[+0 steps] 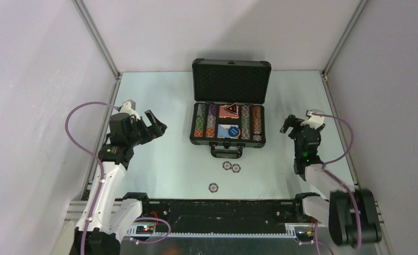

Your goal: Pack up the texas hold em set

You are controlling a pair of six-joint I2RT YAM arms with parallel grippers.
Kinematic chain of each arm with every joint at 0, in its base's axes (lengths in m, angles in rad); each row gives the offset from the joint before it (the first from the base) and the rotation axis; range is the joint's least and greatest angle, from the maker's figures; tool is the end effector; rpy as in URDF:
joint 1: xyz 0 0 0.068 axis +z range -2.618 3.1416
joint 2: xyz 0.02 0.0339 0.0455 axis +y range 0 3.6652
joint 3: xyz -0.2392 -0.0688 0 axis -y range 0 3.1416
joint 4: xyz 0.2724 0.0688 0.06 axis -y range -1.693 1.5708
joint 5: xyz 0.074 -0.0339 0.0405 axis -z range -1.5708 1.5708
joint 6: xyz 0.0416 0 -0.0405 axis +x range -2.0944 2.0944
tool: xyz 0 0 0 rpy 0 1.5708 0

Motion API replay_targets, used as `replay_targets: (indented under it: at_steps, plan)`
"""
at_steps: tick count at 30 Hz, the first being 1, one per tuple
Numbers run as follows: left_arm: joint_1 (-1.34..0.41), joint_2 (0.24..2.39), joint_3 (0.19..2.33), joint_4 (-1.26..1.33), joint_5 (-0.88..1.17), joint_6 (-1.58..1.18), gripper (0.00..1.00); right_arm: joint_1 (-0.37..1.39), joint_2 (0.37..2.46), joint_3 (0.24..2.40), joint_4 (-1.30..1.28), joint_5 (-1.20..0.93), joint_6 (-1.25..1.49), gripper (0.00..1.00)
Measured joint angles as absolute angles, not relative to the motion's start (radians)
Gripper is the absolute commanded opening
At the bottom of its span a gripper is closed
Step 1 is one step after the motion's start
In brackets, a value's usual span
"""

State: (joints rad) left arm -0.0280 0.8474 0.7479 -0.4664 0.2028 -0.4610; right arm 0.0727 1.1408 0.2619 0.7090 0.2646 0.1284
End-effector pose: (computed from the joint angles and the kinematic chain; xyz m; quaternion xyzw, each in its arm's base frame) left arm 0.2352 -0.0150 0.2639 -0.1397 0.8620 -0.2021 0.4434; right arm 0.2529 0.0075 0.1401 0.1061 0.7552 -0.0362 0.6458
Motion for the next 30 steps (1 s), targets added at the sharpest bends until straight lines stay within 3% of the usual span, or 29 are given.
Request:
replay_targets:
  at_steps: [9,18,21,30]
  plan:
    - [0.076,0.842,0.74,-0.493,0.099,-0.543,1.0,0.086,0.658,0.421,0.142,0.215,0.403,0.99]
    - [0.125,0.794,0.729,-0.523,0.07,-0.561,0.99,0.033,0.582,0.421,-0.143,0.051,0.536,0.99]
    - [0.056,0.778,0.73,-0.522,0.036,-0.549,0.98,0.085,0.635,0.438,-0.211,0.032,0.567,0.98]
    - [-0.391,0.874,0.73,-0.507,-0.111,-0.579,0.98,0.467,0.843,0.583,-0.374,0.141,0.61,0.88]
